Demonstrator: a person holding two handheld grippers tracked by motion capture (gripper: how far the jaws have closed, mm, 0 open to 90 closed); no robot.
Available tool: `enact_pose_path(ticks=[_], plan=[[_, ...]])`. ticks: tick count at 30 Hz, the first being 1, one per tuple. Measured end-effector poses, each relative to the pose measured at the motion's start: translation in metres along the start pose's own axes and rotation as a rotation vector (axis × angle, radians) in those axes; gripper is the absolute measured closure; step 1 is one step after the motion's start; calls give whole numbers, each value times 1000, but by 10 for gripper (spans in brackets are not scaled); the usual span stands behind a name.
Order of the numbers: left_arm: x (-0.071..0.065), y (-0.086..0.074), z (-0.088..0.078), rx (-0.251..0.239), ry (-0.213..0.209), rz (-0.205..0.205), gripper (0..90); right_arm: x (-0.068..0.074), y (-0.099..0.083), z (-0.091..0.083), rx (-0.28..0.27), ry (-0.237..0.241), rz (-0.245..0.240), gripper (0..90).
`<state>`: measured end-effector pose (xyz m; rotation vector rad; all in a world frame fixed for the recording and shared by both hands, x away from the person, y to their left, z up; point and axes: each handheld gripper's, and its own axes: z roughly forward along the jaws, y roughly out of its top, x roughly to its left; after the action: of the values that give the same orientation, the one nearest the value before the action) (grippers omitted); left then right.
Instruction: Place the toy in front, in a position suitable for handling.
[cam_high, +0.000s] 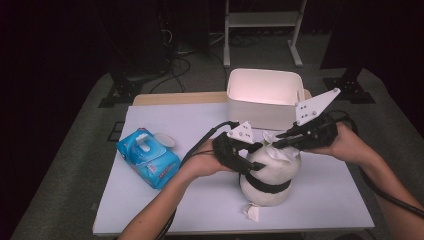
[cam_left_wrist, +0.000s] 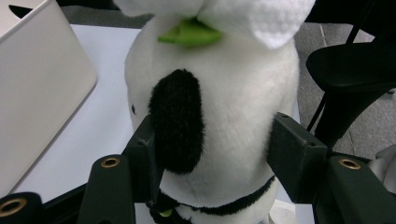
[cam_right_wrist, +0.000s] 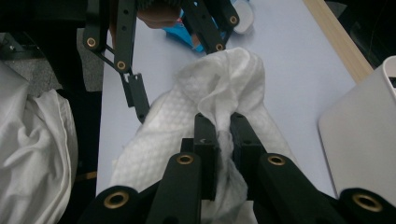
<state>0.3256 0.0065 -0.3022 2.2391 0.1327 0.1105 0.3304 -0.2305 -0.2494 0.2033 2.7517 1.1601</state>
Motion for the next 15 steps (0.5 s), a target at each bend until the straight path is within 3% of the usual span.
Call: enact_pose_path(ticks=[10,15], plan=[[-1,-2,-1,-21,-15,1,424,-10,-33,-16,-26,-26,91,828],[-2,-1,0,-38,-28,5,440,-9,-51,-21,-79,-18,127,828]])
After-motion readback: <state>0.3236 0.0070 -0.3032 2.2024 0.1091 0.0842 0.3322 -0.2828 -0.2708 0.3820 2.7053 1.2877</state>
